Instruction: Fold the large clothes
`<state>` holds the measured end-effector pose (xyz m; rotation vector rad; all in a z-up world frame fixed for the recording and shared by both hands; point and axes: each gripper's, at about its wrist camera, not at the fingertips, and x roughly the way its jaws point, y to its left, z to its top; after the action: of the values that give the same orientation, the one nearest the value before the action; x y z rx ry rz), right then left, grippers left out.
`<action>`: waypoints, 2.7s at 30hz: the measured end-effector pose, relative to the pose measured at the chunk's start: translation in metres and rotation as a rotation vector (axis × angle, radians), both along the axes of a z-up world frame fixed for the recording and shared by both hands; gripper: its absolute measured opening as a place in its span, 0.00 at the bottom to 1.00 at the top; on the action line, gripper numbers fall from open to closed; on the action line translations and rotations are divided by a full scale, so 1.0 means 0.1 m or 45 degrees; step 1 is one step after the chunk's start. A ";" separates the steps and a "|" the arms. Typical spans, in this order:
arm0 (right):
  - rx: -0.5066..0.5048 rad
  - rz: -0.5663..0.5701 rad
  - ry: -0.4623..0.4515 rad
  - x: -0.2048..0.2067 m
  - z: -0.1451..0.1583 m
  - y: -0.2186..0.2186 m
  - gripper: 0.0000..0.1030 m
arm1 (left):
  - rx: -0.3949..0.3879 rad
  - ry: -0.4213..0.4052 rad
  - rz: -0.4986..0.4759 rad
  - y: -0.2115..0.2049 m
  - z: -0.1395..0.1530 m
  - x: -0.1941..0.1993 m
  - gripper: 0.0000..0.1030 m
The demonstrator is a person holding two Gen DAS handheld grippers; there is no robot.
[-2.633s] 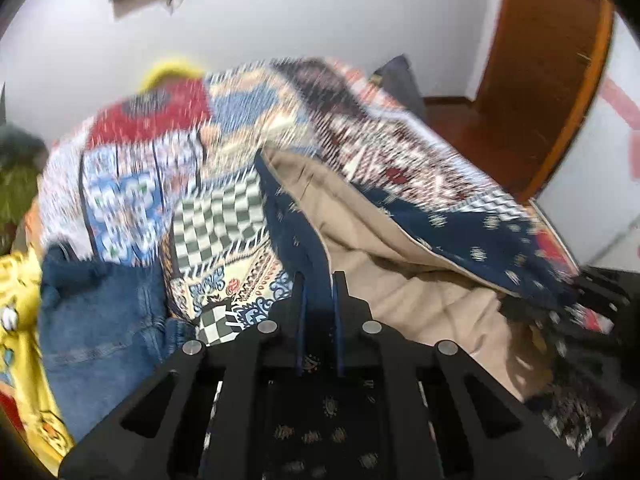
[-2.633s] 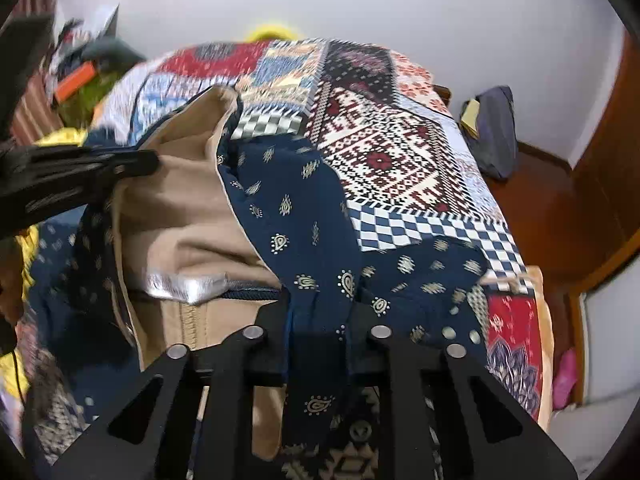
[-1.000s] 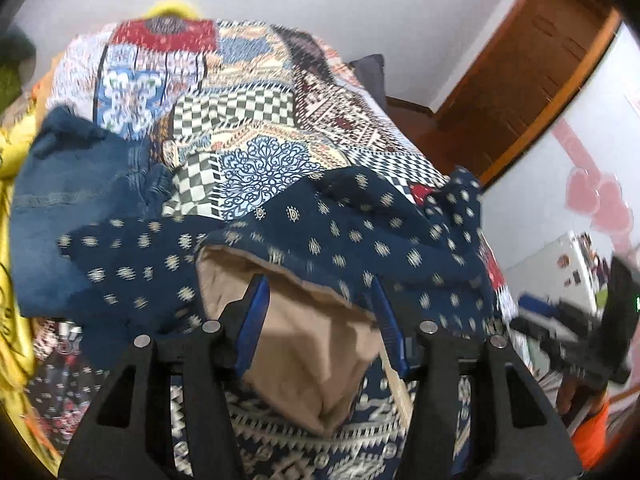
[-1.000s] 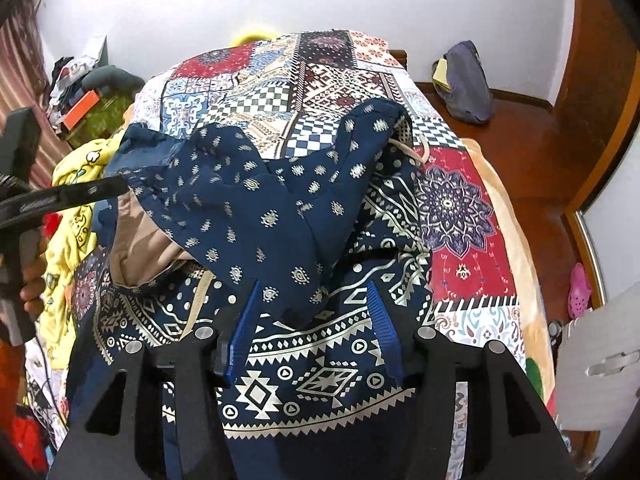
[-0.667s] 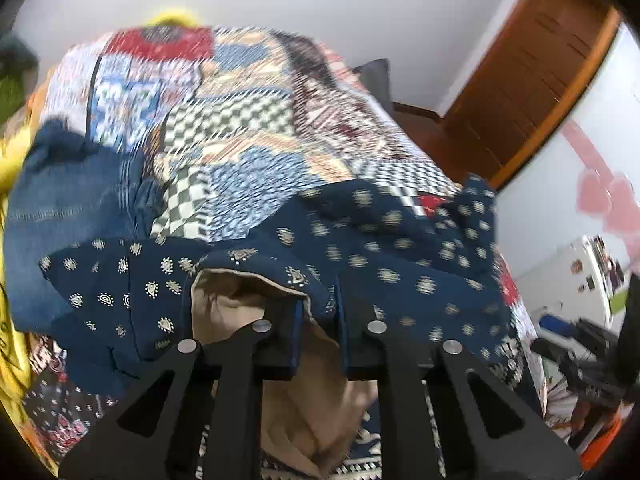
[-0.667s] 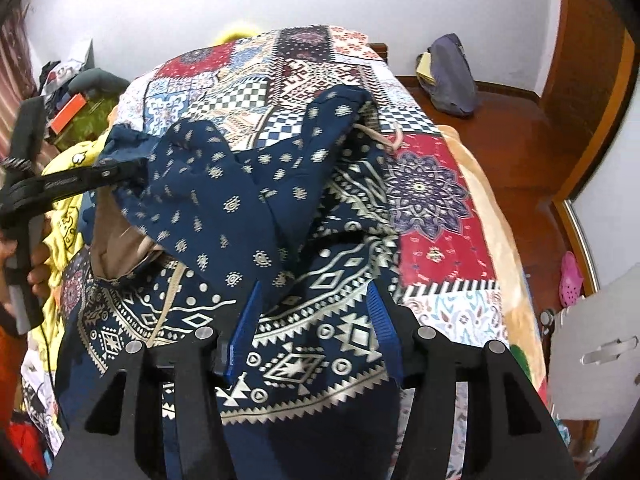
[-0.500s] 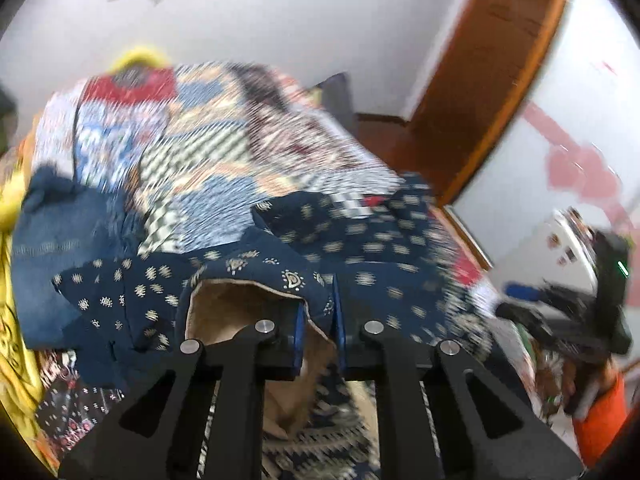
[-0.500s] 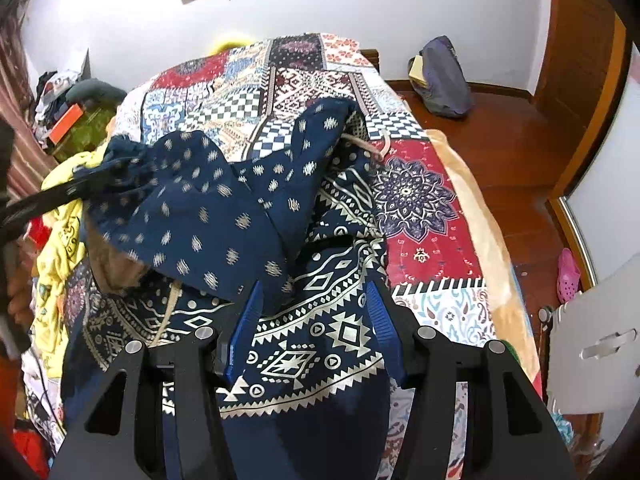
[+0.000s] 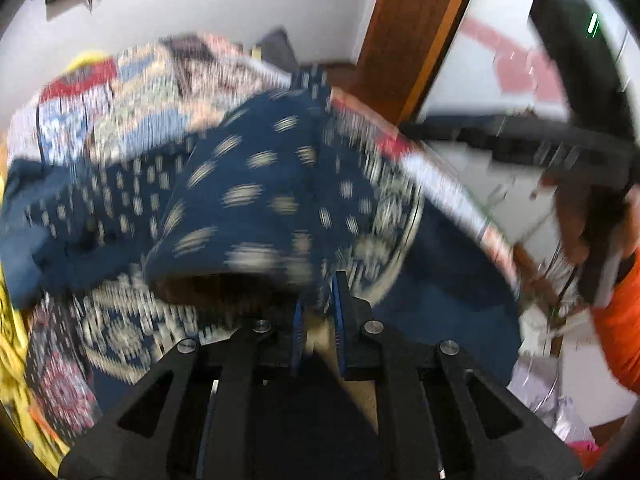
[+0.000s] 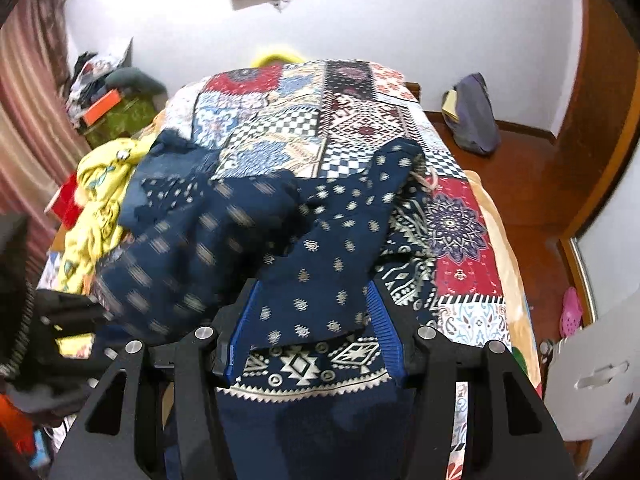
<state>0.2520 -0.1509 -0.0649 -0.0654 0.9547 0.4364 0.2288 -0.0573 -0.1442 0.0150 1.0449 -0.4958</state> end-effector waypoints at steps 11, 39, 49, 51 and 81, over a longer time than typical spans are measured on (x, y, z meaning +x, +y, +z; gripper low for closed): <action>-0.049 0.066 0.053 -0.09 -0.17 0.20 0.49 | 0.179 -0.058 0.093 0.45 -0.01 -0.36 0.36; -0.096 -0.005 0.271 -0.03 -0.65 -0.13 0.49 | 0.252 -0.031 0.320 0.71 -0.45 0.23 0.66; -0.050 -0.184 0.196 0.27 -0.41 -0.53 0.49 | 0.192 -0.090 0.640 1.84 -0.14 0.23 0.66; -0.051 -0.200 0.183 0.37 -0.39 -0.54 0.49 | 0.130 -0.065 0.702 2.08 -0.19 0.27 0.66; 0.019 -0.190 0.244 1.74 -1.10 -0.27 0.31 | -0.208 0.185 0.778 2.33 -1.05 1.31 0.29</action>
<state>0.4256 -0.1784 -0.1754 0.0619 1.1364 0.3152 0.3600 0.1758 -0.2497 -0.4783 1.0851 -0.0231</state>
